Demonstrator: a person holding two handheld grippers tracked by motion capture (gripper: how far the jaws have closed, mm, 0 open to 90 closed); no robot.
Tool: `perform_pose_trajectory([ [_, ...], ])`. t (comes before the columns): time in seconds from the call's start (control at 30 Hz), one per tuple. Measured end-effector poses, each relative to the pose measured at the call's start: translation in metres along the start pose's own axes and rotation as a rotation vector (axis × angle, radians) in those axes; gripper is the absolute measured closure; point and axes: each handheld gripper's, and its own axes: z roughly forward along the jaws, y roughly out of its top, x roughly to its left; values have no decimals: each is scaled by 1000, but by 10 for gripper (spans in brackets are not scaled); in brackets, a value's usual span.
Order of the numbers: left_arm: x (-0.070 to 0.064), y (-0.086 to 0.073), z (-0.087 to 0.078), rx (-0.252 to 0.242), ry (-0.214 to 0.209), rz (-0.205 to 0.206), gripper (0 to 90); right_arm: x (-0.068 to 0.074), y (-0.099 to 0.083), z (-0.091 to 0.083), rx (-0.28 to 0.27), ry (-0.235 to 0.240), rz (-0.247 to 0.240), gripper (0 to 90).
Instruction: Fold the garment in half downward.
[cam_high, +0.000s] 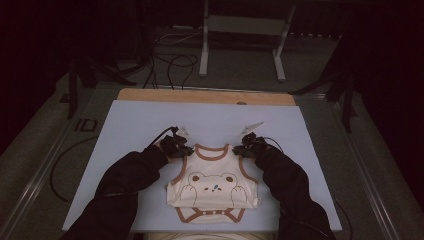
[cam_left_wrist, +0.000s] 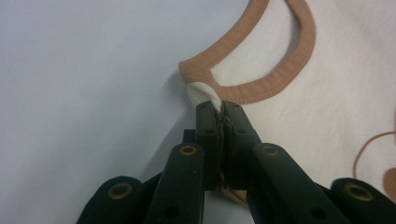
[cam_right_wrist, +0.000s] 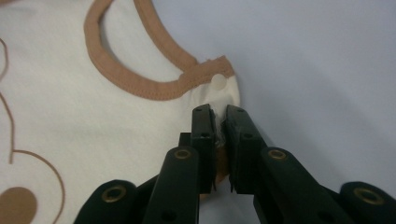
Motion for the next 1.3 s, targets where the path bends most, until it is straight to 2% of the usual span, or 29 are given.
perform_pose_trajectory([
  [0.23, 1, 8, -16, -40, -10, 14, 873, 0, 9, -17, -32, -13, -16, 829],
  [0.4, 2, 16, -29, -83, -1, 26, 873, 0, 18, -30, -70, -32, -43, 829],
  [0.63, 5, 31, -48, -133, 13, 40, 873, -4, 32, -45, -105, -68, -54, 829],
  [0.8, 7, 42, -58, -158, 40, 64, 873, -7, 44, -58, -138, -99, -61, 829],
  [1.3, 24, 81, -93, -237, 123, 64, 873, -21, 89, -98, -243, -189, -91, 829],
])
